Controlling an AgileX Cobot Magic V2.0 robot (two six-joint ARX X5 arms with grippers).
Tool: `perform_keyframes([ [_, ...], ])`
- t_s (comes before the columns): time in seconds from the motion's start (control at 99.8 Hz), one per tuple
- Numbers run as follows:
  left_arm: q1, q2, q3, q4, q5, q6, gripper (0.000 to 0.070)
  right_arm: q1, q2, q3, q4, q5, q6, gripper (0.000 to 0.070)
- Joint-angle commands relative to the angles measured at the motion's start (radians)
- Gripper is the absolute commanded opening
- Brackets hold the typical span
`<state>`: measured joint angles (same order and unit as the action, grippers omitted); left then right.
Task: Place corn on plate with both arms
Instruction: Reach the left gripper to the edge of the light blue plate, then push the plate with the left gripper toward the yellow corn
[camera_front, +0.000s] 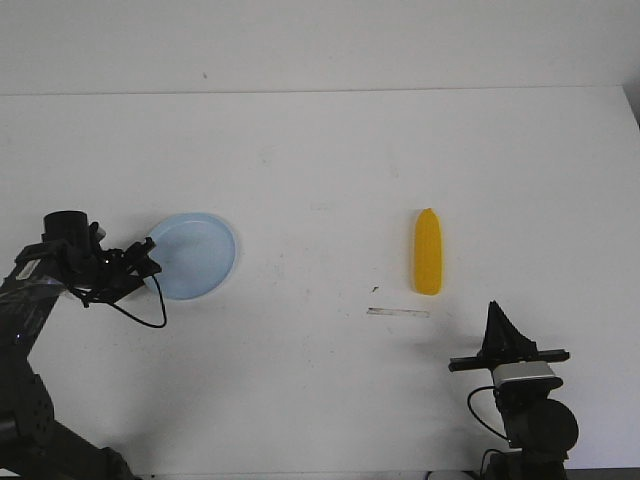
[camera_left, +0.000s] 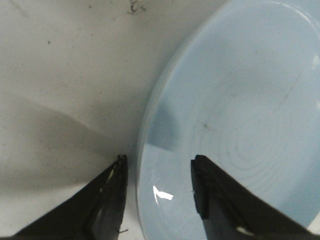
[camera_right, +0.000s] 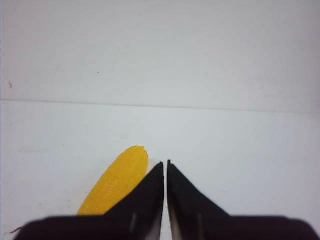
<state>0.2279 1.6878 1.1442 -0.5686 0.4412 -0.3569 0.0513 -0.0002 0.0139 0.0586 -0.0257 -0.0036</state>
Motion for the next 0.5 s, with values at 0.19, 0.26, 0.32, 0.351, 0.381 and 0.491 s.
perform_keyframes([
  [0.19,-0.019,0.046,0.012,0.001,-0.004,0.011,0.0077,0.002,0.001,-0.001,0.013,0.0,-0.005,0.0014],
  [0.26,-0.019,0.046,0.012,0.002,-0.004,0.011,0.0,0.002,0.002,-0.001,0.013,0.0,-0.005,0.0013],
  [0.32,-0.021,0.046,0.012,0.005,-0.004,0.011,0.0001,0.002,0.002,-0.001,0.013,0.0,-0.005,0.0014],
  [0.351,-0.022,0.046,0.012,0.007,-0.004,0.011,0.0001,0.002,0.002,-0.001,0.013,0.0,-0.005,0.0014],
  [0.381,-0.024,0.045,0.012,0.009,-0.004,0.011,0.0001,0.002,0.002,-0.001,0.013,0.0,-0.005,0.0014],
  [0.491,-0.035,0.031,0.012,0.021,0.005,-0.002,0.0001,0.002,0.002,-0.001,0.013,0.0,-0.005,0.0014],
])
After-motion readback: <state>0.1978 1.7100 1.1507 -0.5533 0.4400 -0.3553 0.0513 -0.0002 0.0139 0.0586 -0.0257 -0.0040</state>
